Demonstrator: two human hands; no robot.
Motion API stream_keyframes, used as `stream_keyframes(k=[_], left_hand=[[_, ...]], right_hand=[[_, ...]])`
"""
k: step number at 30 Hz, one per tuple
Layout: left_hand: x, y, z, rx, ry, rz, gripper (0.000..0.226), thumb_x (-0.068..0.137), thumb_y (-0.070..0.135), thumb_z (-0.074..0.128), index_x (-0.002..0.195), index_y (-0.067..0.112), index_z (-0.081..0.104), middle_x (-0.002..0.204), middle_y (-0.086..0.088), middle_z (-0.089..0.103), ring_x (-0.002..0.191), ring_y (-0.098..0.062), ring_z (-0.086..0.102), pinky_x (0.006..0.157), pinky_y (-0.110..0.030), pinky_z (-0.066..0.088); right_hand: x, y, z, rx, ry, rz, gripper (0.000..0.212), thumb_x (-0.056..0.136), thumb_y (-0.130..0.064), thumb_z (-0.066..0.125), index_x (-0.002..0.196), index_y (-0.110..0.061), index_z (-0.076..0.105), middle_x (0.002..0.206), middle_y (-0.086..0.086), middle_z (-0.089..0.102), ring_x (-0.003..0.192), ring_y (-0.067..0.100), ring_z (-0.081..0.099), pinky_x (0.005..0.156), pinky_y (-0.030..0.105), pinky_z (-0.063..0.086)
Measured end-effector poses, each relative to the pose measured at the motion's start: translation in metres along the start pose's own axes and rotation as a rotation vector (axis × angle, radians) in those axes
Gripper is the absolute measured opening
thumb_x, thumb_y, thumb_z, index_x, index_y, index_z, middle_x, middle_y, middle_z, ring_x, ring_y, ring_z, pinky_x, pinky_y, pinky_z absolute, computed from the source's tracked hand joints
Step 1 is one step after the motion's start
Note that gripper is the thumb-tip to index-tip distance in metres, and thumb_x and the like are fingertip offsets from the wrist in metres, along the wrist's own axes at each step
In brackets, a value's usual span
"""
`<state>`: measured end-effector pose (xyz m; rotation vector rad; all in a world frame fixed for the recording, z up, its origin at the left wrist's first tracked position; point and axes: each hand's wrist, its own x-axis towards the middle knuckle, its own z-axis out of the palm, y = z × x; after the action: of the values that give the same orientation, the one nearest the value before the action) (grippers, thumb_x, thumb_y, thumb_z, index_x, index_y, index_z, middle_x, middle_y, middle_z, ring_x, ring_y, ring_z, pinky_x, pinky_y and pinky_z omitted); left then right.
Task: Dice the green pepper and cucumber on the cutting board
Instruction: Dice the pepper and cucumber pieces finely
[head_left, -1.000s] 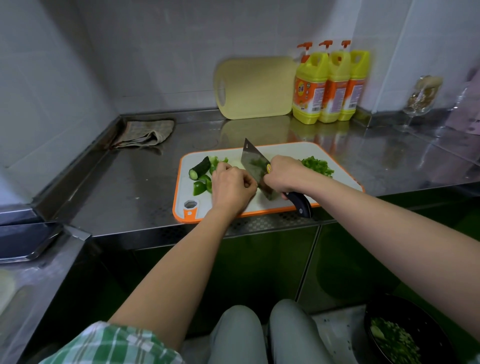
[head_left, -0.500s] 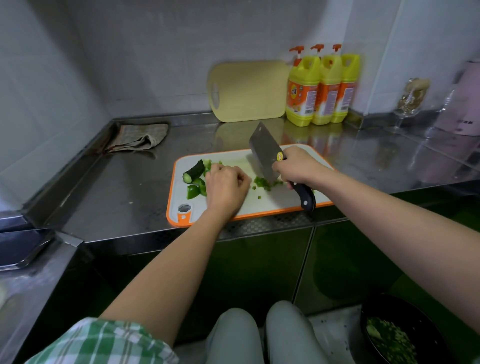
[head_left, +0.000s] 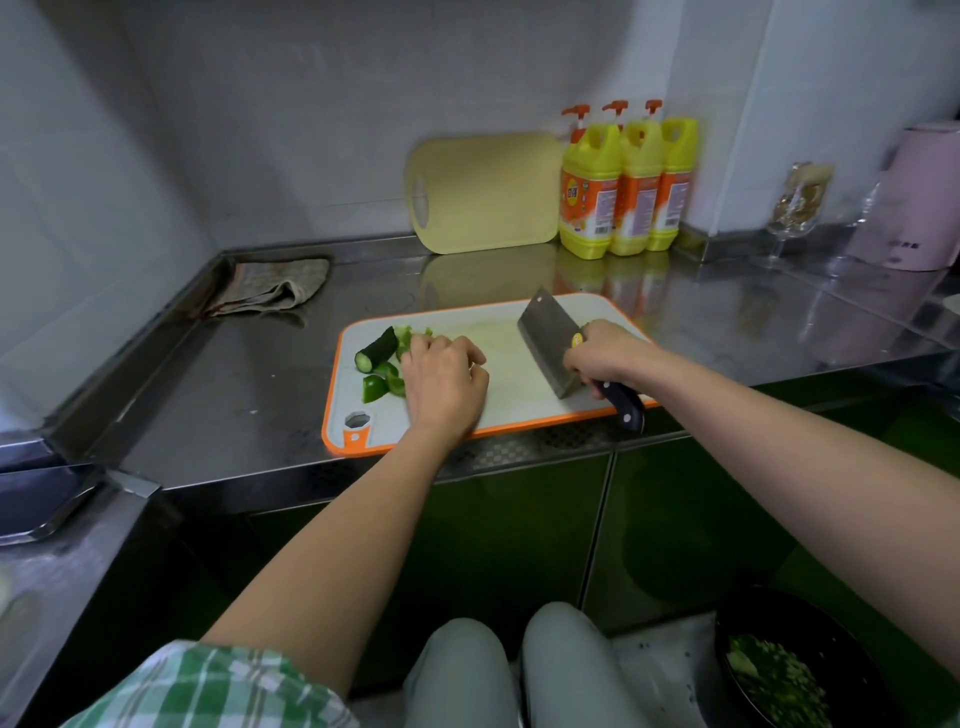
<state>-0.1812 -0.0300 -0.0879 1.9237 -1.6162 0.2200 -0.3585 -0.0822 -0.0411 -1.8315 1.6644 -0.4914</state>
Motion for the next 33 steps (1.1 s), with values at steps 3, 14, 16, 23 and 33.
stream_keyframes(k=[3, 14, 16, 23, 33], left_hand=[[0.001, 0.005, 0.003, -0.01, -0.044, 0.02, 0.021, 0.089, 0.022, 0.054, 0.101, 0.022, 0.071, 0.104, -0.007, 0.066, 0.109, -0.029, 0.041, 0.084, -0.037, 0.029], [0.014, 0.028, -0.008, -0.738, -0.164, -0.286, 0.04, 0.1, 0.043, 0.041, 0.096, 0.013, 0.066, 0.064, 0.0, 0.067, 0.063, -0.022, 0.061, 0.069, -0.036, 0.051], [0.019, 0.036, -0.009, -0.839, -0.255, -0.363, 0.057, 0.094, 0.06, 0.04, 0.087, 0.01, 0.066, 0.064, -0.006, 0.064, 0.06, -0.025, 0.057, 0.062, -0.033, 0.044], [0.023, 0.022, -0.009, -0.829, -0.214, -0.49, 0.038, 0.094, 0.024, 0.046, 0.062, 0.006, 0.055, 0.036, -0.003, 0.051, 0.043, -0.025, 0.049, 0.051, -0.028, 0.039], [0.018, -0.002, -0.016, -0.835, -0.115, -0.553, 0.041, 0.094, 0.02, 0.043, 0.055, 0.008, 0.042, 0.042, -0.011, 0.042, 0.046, -0.028, 0.043, 0.056, -0.034, 0.034]], right_hand=[[0.003, 0.01, -0.013, -0.007, 0.043, 0.041, 0.009, 0.086, -0.002, 0.047, 0.078, -0.002, 0.051, 0.062, 0.015, 0.055, 0.042, 0.024, 0.05, 0.051, 0.029, 0.045], [-0.025, -0.034, 0.002, -0.18, 0.143, -0.218, 0.038, 0.096, -0.035, 0.033, 0.093, -0.007, 0.057, 0.096, 0.019, 0.064, 0.093, 0.036, 0.062, 0.073, 0.037, 0.044], [-0.03, -0.041, 0.015, -0.243, 0.132, -0.269, 0.032, 0.097, -0.032, 0.033, 0.108, -0.008, 0.051, 0.113, 0.02, 0.06, 0.1, 0.036, 0.057, 0.073, 0.037, 0.04], [-0.037, -0.032, 0.03, -0.318, 0.003, -0.477, 0.021, 0.094, -0.027, 0.044, 0.099, -0.009, 0.053, 0.103, 0.018, 0.064, 0.091, 0.034, 0.057, 0.069, 0.038, 0.042], [-0.016, -0.013, 0.019, 0.102, -0.133, -0.435, 0.052, 0.104, -0.049, 0.017, 0.151, -0.033, 0.029, 0.15, 0.008, 0.032, 0.14, 0.025, 0.029, 0.115, 0.039, 0.026]])
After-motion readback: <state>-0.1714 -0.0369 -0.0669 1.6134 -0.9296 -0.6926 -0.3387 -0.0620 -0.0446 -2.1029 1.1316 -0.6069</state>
